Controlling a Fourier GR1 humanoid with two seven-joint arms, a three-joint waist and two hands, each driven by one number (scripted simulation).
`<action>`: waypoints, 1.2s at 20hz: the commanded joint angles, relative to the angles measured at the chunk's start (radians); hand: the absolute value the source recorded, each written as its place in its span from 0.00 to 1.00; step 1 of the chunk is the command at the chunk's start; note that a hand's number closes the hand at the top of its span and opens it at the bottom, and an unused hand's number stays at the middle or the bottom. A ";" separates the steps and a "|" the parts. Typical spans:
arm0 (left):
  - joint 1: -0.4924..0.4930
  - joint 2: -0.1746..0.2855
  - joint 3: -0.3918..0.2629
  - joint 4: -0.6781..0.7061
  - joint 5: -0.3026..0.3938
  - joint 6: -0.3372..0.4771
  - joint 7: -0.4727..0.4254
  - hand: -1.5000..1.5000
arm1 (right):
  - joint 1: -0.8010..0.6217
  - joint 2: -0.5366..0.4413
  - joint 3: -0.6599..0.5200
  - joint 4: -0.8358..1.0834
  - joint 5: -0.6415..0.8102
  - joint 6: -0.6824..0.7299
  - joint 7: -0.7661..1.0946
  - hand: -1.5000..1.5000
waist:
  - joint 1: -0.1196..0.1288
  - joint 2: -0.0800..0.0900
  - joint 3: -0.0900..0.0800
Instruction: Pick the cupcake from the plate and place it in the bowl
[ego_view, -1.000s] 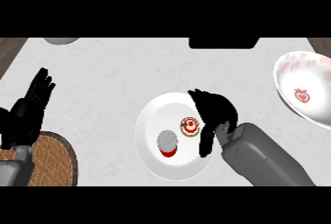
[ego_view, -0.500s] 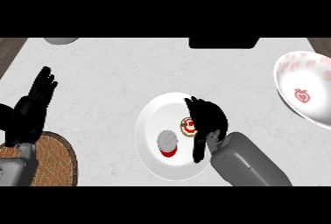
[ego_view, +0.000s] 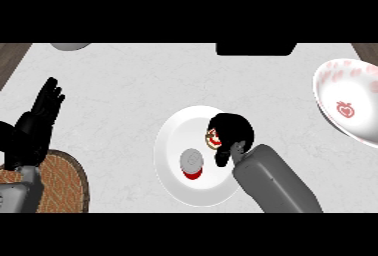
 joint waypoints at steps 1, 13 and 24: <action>0.050 -0.018 0.009 -0.012 -0.004 -0.029 -0.034 0.50 | 0.025 0.051 0.037 0.070 0.065 -0.046 -0.090 1.00 | 0.003 0.001 0.000; 0.030 -0.070 0.029 -0.023 -0.069 -0.011 -0.020 0.50 | -0.037 0.020 -0.062 0.104 0.182 -0.122 -0.165 1.00 | -0.004 -0.002 0.000; 0.052 -0.032 0.079 -0.015 -0.030 -0.044 -0.018 0.50 | 0.368 -0.603 -0.040 -0.470 0.103 -0.163 -0.869 1.00 | -0.055 -0.013 0.000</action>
